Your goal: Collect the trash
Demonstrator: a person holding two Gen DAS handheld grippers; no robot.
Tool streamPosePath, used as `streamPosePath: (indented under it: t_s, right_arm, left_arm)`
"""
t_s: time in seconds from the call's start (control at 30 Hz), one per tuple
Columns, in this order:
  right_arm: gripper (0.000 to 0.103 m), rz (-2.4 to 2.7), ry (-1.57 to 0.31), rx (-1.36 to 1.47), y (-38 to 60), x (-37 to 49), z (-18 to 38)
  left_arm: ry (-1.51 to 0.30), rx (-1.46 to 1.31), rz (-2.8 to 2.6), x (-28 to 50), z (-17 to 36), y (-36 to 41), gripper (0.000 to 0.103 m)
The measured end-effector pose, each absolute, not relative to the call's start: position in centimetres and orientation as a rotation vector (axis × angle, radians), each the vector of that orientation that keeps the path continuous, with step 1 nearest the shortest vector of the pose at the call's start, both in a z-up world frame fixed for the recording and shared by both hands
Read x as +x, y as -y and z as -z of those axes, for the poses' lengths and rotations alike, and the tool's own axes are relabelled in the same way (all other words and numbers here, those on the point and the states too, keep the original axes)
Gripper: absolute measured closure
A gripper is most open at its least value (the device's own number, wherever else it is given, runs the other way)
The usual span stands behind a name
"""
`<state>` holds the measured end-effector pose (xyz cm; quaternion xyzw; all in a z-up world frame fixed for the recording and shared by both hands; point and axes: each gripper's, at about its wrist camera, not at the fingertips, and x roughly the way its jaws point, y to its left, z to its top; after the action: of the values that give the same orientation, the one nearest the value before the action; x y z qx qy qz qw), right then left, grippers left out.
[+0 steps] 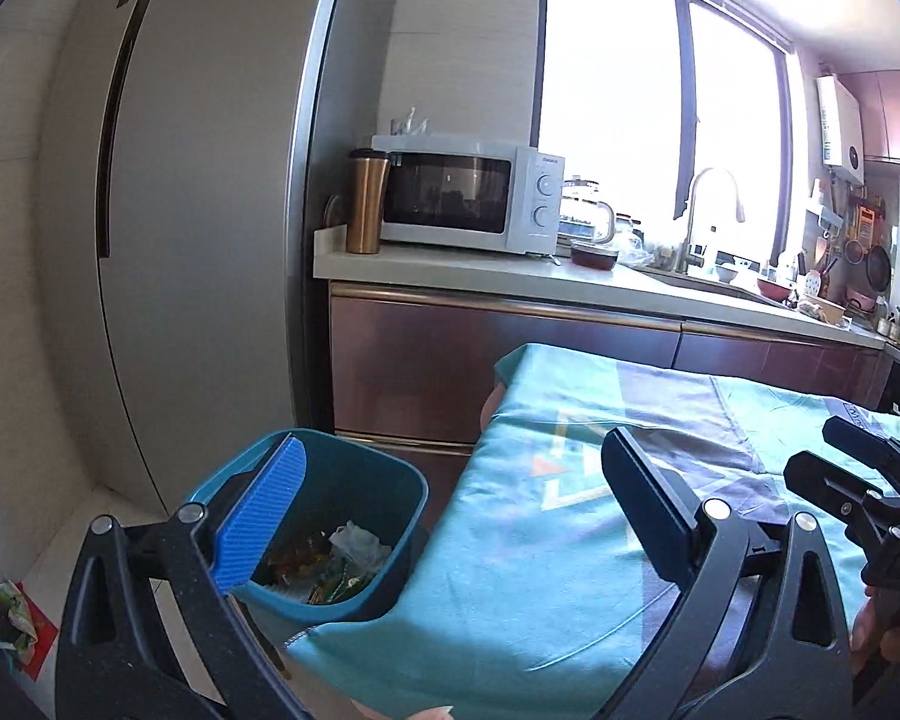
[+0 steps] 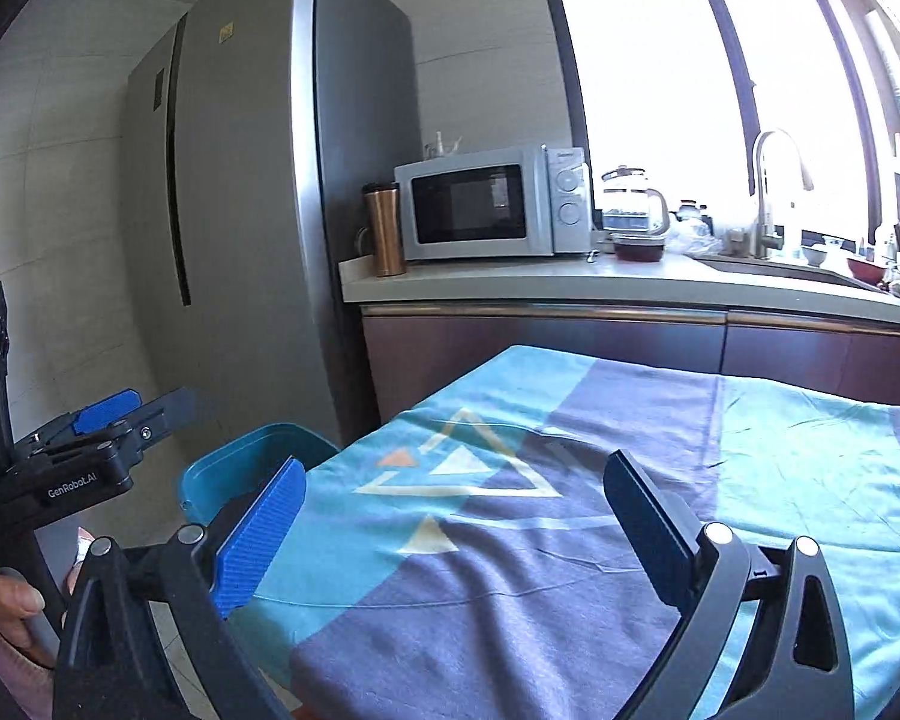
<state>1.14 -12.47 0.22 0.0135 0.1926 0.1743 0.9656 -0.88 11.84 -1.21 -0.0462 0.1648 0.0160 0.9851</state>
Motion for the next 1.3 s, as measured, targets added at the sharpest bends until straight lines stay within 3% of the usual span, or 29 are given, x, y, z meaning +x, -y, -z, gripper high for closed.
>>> streamPosePath:
  t_s: [1.3]
  right_arm:
    - [0.007,-0.112,-0.273,0.059,20.0,-4.2,-1.3]
  left_arm:
    - [-0.279,-0.051,0.050,-2.5,0.6,-6.1,0.006]
